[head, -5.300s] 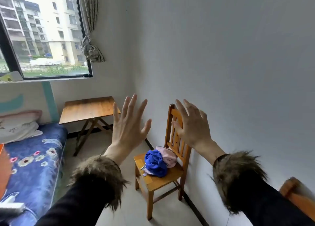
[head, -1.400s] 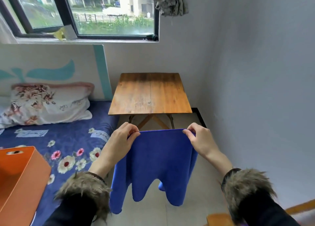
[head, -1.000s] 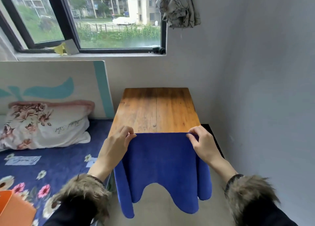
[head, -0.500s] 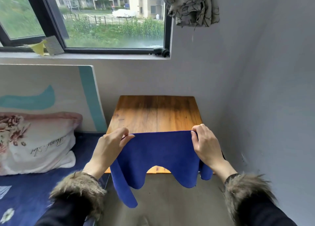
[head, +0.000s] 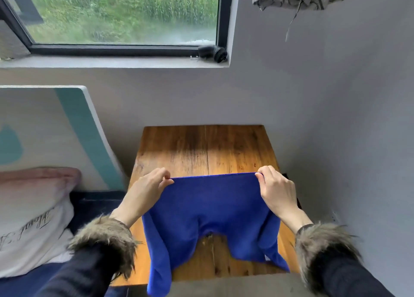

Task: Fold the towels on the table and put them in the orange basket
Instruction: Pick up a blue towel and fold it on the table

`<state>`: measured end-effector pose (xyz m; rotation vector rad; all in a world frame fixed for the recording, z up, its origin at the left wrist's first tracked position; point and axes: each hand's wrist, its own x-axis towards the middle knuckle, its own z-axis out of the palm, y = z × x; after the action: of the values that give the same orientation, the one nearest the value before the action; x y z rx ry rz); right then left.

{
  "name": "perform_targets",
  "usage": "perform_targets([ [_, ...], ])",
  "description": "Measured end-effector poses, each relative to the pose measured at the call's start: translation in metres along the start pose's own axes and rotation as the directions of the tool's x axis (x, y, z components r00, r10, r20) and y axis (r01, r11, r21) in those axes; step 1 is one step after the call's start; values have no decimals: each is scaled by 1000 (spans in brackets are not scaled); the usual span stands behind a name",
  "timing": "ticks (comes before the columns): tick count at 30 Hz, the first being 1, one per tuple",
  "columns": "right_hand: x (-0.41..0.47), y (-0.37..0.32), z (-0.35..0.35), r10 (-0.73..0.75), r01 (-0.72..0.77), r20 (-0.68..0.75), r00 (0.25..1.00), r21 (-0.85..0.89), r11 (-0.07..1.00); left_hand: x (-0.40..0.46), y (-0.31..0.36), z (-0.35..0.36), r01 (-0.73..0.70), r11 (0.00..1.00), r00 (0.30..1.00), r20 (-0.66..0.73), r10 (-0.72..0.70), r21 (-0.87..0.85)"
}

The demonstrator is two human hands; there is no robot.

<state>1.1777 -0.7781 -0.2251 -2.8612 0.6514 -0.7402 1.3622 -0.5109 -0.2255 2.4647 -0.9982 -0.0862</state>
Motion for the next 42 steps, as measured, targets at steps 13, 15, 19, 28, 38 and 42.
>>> perform_targets([
  [13,136,64,175,49,-51,263,963,0,999,172,-75,101,84,970,995,29,-94,229],
  [15,155,76,207,55,-55,288,956,-5,998,200,-88,120,87,959,994,44,-103,270],
  [19,180,92,261,65,-70,353,934,2,998,242,-100,154,108,935,991,43,-130,339],
  [28,113,42,310,37,-78,391,919,89,993,188,-89,249,92,958,982,135,-133,272],
  [38,60,40,350,28,28,547,837,-94,995,179,-138,269,-77,924,959,282,-35,374],
  [42,60,34,344,61,17,582,811,-126,992,182,-136,253,-25,985,961,276,-24,171],
])
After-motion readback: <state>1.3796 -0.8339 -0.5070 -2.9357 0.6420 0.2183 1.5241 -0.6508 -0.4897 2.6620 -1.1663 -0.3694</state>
